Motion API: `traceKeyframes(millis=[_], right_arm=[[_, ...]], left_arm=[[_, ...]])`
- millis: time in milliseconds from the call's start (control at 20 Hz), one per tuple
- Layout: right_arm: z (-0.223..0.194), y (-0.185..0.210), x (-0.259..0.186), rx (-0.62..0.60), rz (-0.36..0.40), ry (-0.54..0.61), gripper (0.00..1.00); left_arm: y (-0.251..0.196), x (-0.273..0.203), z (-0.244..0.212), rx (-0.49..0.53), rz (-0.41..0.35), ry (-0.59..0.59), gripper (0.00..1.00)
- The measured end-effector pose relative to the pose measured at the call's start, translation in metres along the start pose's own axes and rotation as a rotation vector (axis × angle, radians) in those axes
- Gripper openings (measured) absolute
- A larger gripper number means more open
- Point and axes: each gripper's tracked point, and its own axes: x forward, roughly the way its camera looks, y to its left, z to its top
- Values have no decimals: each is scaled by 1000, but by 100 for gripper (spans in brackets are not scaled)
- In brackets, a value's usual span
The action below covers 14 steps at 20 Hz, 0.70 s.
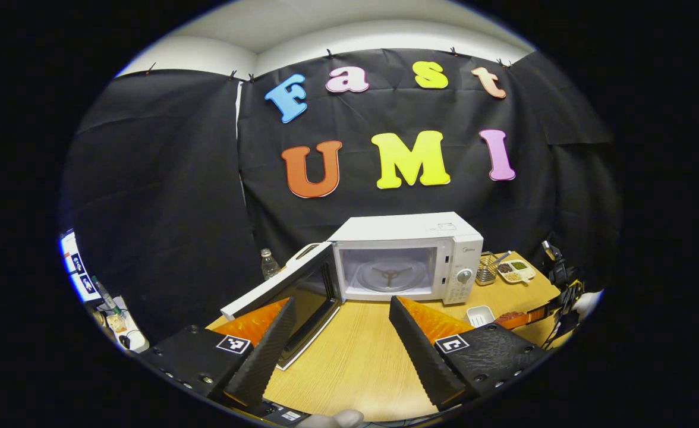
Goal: Open the microwave oven with the left hand, put the food in, and close the microwave oven.
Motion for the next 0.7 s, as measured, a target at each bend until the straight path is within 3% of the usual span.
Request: traceKeyframes(millis=[50,150,250,300,500,550,600,700], right_arm=[[1,1,2,12,12,12,22],[2,9,3,31,55,25,20],[4,14,3,30,65,31,10],[5,16,3,9,62,36,17],[17,25,-9,-64,18,5,16],[21,32,-15,-79,11,-10,6],[27,38,-20,-92,2,-30,16],[38,53,-35,-103,-18,-81,15]], left_arm=[[2,-2,-2,-4,18,6,97],[2,-3,-7,-10,34,20,97],[4,-5,-9,-5,47,30,97],[7,-5,-7,-3,54,21,97],[11,-6,-6,-9,41,10,96],[12,-5,-7,-15,29,6,96],[13,-4,-6,-18,15,2,97],[16,-1,-7,-18,-22,-9,97]])
